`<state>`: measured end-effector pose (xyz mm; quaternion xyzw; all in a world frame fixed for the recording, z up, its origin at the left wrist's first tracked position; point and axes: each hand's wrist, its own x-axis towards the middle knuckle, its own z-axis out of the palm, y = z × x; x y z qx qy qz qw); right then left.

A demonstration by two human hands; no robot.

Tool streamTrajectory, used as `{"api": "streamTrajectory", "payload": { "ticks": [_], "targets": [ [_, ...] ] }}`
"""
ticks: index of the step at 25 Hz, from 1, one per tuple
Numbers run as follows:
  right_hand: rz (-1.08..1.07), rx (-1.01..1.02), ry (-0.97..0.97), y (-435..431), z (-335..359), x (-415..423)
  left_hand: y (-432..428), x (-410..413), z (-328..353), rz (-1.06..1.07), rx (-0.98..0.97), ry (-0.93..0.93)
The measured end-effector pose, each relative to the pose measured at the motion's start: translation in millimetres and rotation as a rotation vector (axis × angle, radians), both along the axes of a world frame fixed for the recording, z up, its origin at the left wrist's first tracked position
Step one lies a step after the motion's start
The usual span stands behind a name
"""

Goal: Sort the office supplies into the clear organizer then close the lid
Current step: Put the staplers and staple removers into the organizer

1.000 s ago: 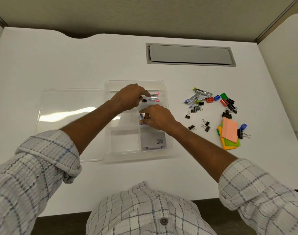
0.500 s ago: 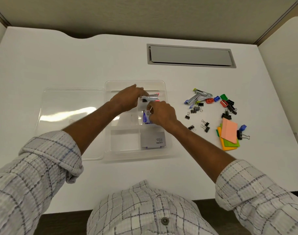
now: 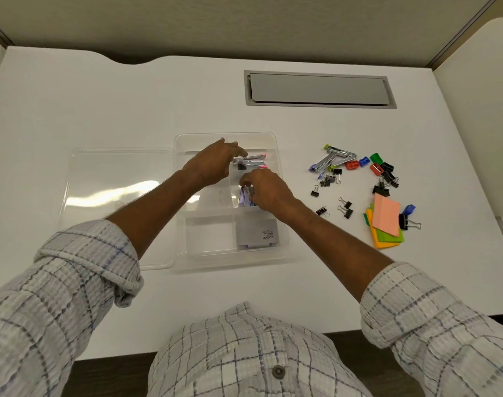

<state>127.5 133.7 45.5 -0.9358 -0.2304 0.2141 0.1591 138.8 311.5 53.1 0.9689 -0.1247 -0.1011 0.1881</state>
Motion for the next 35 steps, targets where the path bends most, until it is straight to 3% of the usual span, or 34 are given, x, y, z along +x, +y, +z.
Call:
{"api": "streamTrajectory", "payload": {
  "ticks": [5,10,18,24,35],
  "targets": [
    [0.062,-0.045,0.08,3,7,7,0,0,2,0.037,-0.003,0.028],
    [0.049,0.041,-0.014,-13,12,-2,-4,-5,0,0.044,-0.03,0.028],
    [-0.221,0.5,-0.353,-98,32,-5,-46,-7,8,0.011,-0.17,-0.03],
    [-0.374,0.368,-0.315,-166,27,24,-101,8,15,-0.037,-0.194,-0.046],
    [-0.245,0.158,-0.28,-238,21,94,-201,43,1,-0.05,-0.143,0.037]
  ]
}}
